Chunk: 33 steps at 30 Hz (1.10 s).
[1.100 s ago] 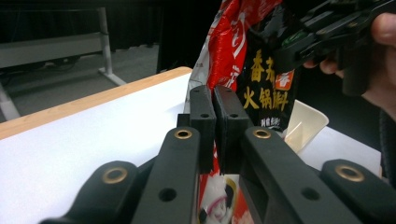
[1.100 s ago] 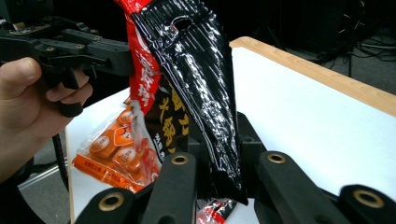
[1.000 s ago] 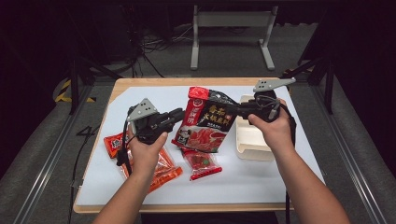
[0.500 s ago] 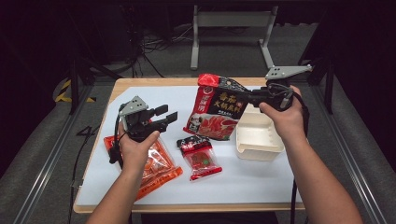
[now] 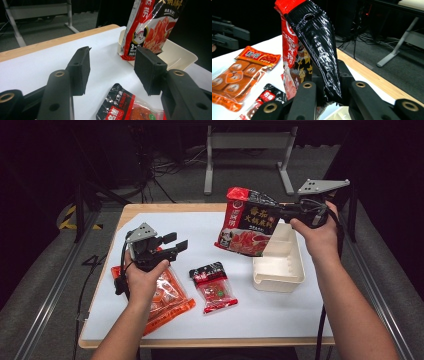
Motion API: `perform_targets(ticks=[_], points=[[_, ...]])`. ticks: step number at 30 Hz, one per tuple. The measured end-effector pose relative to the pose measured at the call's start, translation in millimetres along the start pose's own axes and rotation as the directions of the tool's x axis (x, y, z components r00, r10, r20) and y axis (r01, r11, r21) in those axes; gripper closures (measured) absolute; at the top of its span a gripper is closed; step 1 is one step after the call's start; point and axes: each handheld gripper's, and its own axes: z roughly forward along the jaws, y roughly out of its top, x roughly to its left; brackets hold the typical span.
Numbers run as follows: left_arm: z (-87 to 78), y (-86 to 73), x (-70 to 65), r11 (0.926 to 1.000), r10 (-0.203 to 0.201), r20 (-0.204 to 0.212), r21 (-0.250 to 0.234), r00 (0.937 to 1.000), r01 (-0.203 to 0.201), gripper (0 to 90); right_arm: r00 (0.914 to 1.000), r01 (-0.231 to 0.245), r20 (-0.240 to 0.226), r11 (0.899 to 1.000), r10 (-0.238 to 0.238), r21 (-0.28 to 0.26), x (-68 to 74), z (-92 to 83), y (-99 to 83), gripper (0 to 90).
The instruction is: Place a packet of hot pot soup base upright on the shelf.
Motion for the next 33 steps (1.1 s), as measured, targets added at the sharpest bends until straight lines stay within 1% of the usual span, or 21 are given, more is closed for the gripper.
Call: perform_targets(ticks=[3, 4, 5, 8, 9, 13, 14, 19, 20, 23, 29, 33], points=[[-0.6, 0.0, 1.4, 1.0, -0.001, -0.003, 0.001, 1.0, 0.001, 47.0, 0.9998, 0.002, 0.019, 1.0, -0.002, -0.002, -4.5, -2.6, -0.8, 80.5], [-0.6, 0.0, 1.4, 1.0, -0.001, -0.003, 0.001, 1.0, 0.001, 47.0, 0.9998, 0.002, 0.019, 1.0, -0.002, -0.002, -4.5, -2.6, -0.8, 80.5], [-0.9, -0.2, 2.1, 1.0, -0.004, -0.003, -0.001, 1.0, 0.004, 47.0, 0.9994, 0.008, 0.035, 1.0, -0.008, 0.0, -7.6, -3.9, -0.8, 80.5], [-1.9, -0.5, 3.3, 0.9999, -0.011, -0.005, -0.002, 0.9999, 0.011, 47.0, 0.9988, 0.013, 0.046, 1.0, -0.013, 0.001, -10.1, -4.9, -0.7, 80.5], [-2.6, -0.7, 4.1, 0.9999, -0.017, -0.006, -0.004, 0.9998, 0.017, 47.0, 0.998, 0.02, 0.059, 1.0, -0.02, -0.002, -13.3, -6.0, -0.7, 80.4], [-3.3, -0.8, 5.3, 0.9999, -0.015, -0.009, -0.005, 0.9998, 0.015, 47.0, 0.9968, 0.028, 0.075, 1.0, -0.027, -0.007, -18.2, -7.4, -1.0, 80.5], [-3.4, -1.0, 5.3, 0.9997, -0.022, -0.008, -0.005, 0.9997, 0.022, 47.0, 0.9964, 0.029, 0.079, 1.0, -0.028, -0.007, -19.8, -7.9, -1.0, 80.5], [-3.8, -1.1, 6.7, 0.9997, -0.023, -0.012, -0.005, 0.9997, 0.023, 46.8, 0.9936, 0.036, 0.107, 0.999, -0.036, 0.0, -27.5, -10.3, -2.1, 80.4], [-3.7, -1.3, 6.7, 0.9995, -0.03, -0.011, -0.005, 0.9995, 0.03, 46.8, 0.9932, 0.036, 0.111, 0.999, -0.036, -0.001, -28.9, -10.7, -2.5, 80.4], [-3.7, -1.7, 7.8, 0.9997, -0.025, -0.013, -0.003, 0.9996, 0.025, 46.7, 0.9913, 0.042, 0.124, 0.999, -0.042, 0.002, -33.7, -12.0, -3.7, 80.4], [-3.8, -2.7, 9.8, 0.9993, -0.039, -0.013, -0.004, 0.9992, 0.038, 46.7, 0.9866, 0.044, 0.157, 0.999, -0.044, 0.006, -44.3, -14.4, -6.2, 80.3], [-3.5, -3.2, 10.6, 0.9991, -0.043, -0.014, -0.002, 0.999, 0.043, 46.6, 0.9845, 0.045, 0.17, 0.999, -0.046, 0.006, -48.6, -15.3, -7.7, 80.2]])
